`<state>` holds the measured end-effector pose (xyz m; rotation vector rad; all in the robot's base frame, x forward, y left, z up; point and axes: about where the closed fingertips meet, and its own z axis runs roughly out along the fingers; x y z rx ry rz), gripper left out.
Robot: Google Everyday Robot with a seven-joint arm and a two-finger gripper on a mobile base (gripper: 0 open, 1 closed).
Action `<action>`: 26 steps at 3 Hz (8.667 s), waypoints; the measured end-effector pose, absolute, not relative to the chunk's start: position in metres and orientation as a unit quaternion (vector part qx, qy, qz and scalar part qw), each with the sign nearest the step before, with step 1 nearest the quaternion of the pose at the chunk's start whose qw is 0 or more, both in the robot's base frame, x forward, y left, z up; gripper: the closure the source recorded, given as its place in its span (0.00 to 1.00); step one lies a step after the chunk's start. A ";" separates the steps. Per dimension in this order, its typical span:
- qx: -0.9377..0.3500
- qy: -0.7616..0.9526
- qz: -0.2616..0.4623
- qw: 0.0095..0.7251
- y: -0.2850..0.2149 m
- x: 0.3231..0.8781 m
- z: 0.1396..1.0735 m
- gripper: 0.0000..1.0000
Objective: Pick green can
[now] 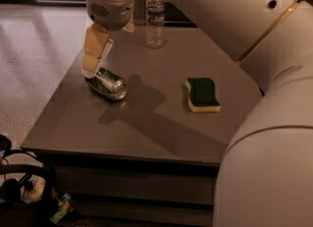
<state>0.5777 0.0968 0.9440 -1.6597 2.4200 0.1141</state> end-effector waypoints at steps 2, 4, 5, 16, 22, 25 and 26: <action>-0.513 0.855 0.048 0.067 0.133 0.580 0.901 0.00; -0.474 0.877 0.054 0.050 0.139 0.596 0.866 0.00; -0.453 0.889 0.051 0.049 0.132 0.603 0.858 0.00; -0.504 0.856 0.090 0.072 0.150 0.611 0.844 1.00; -0.603 0.699 0.244 0.295 0.150 0.618 0.923 1.00; -0.617 0.651 0.277 0.344 0.144 0.622 0.915 1.00; -0.611 0.652 0.278 0.352 0.138 0.621 0.914 1.00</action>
Offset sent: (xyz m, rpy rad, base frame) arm -0.0063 0.0404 -0.0638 -0.0746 0.1540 -0.1654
